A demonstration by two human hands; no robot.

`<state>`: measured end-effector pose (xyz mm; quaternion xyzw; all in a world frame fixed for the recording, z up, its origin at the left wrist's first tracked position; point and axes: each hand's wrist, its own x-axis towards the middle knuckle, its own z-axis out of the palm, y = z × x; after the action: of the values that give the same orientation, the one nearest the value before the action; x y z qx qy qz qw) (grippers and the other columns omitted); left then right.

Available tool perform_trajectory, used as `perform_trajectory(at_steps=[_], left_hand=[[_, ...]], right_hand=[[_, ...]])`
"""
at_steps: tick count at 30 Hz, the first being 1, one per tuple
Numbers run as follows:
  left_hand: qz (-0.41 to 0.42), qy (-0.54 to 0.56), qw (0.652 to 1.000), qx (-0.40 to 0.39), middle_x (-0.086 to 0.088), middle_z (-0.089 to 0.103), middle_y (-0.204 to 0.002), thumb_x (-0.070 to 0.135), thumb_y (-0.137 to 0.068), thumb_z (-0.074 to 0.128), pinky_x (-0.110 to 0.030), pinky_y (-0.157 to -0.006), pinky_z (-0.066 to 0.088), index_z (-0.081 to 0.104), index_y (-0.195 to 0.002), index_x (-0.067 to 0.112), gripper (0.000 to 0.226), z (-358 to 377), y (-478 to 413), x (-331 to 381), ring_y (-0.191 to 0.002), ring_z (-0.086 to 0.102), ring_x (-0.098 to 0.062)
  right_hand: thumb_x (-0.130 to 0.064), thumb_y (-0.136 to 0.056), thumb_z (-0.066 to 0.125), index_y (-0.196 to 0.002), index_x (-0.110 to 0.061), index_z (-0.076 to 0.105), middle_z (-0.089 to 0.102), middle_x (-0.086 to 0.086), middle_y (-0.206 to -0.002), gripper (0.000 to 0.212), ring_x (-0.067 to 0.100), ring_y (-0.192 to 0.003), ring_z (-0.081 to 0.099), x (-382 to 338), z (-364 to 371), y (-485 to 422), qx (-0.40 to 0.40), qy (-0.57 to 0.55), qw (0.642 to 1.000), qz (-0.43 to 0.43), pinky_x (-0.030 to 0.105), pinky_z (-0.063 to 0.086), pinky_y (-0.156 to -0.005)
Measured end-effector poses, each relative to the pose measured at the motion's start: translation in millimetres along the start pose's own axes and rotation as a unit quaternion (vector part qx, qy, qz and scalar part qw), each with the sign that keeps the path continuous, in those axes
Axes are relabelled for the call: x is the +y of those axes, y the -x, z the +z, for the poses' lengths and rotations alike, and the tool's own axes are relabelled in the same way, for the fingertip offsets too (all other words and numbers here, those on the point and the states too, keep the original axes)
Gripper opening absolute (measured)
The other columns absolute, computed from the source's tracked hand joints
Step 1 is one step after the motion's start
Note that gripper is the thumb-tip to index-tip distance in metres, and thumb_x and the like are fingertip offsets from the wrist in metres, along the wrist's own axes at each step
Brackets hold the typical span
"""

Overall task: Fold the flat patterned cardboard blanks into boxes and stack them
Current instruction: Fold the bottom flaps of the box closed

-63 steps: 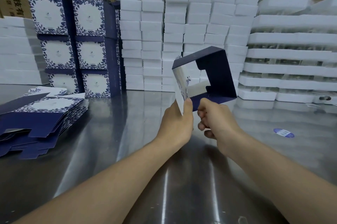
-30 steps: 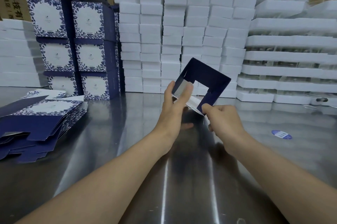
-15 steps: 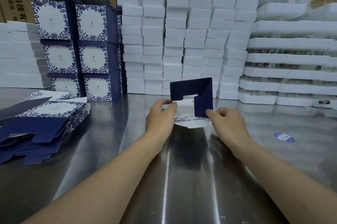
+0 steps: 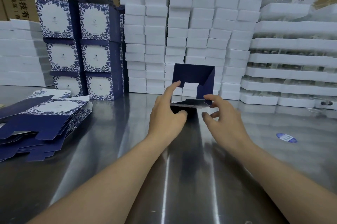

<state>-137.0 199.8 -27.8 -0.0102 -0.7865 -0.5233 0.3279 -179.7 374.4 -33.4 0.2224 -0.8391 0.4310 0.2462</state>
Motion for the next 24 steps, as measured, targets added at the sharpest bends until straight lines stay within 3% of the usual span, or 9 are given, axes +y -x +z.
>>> perform_trajectory(at_steps=[3,9,12,16,19,24], left_hand=[[-0.001,-0.034,0.999,-0.004,0.020,0.047,-0.137,0.026,-0.086,0.070,-0.014,-0.077,0.039,0.038,-0.139,0.066,0.074,2.4,0.5,-3.5,-0.106,0.050,0.013],[-0.013,-0.091,0.996,-0.017,0.018,0.041,-0.136,0.034,-0.090,0.071,-0.014,-0.075,0.036,0.034,-0.157,0.050,0.079,3.1,-1.5,-9.5,-0.102,0.051,0.001],[-0.001,-0.119,0.992,-0.031,0.011,0.036,-0.142,0.027,-0.090,0.073,-0.022,-0.092,0.040,0.031,-0.161,0.043,0.084,3.2,-1.1,-12.2,-0.123,0.051,-0.011],[0.011,-0.189,0.981,-0.053,0.003,0.023,-0.157,0.026,-0.089,0.077,-0.027,-0.102,0.035,0.022,-0.165,0.042,0.095,3.0,0.5,-14.7,-0.143,0.035,-0.025],[0.010,-0.226,0.971,-0.072,-0.004,0.025,-0.160,0.040,-0.088,0.077,-0.036,-0.104,0.036,0.010,-0.166,0.044,0.103,3.9,1.5,-14.7,-0.142,0.030,-0.032],[0.006,-0.221,0.972,-0.076,-0.004,0.035,-0.155,0.042,-0.085,0.079,-0.034,-0.098,0.033,0.010,-0.164,0.047,0.105,3.7,2.4,-14.3,-0.139,0.032,-0.029]], right_hand=[[-0.038,-0.098,0.067,-0.146,-0.042,0.052,0.056,-0.010,-0.127,0.050,0.008,-0.091,0.065,-0.6,1.4,-0.1,0.002,0.014,1.000,0.004,0.041,0.055,-0.092],[-0.039,-0.096,0.067,-0.152,-0.044,0.047,0.057,-0.008,-0.127,0.059,0.009,-0.084,0.067,2.4,4.3,-1.2,-0.022,0.029,0.999,0.021,0.044,0.056,-0.094],[-0.035,-0.095,0.068,-0.156,-0.050,0.036,0.055,-0.005,-0.124,0.071,0.014,-0.086,0.068,6.1,5.1,0.6,-0.063,0.051,0.997,0.017,0.044,0.056,-0.093],[-0.034,-0.090,0.072,-0.158,-0.055,0.024,0.052,-0.003,-0.118,0.085,0.021,-0.098,0.064,8.3,6.6,1.3,-0.101,0.091,0.991,0.008,0.040,0.054,-0.093],[-0.036,-0.089,0.072,-0.159,-0.058,0.018,0.050,-0.008,-0.112,0.090,0.021,-0.102,0.060,8.5,6.4,1.3,-0.116,0.108,0.987,0.004,0.038,0.052,-0.092],[-0.041,-0.090,0.074,-0.155,-0.062,0.021,0.051,-0.008,-0.111,0.087,0.017,-0.095,0.061,9.4,7.4,1.9,-0.109,0.083,0.990,-0.007,0.034,0.050,-0.087]])
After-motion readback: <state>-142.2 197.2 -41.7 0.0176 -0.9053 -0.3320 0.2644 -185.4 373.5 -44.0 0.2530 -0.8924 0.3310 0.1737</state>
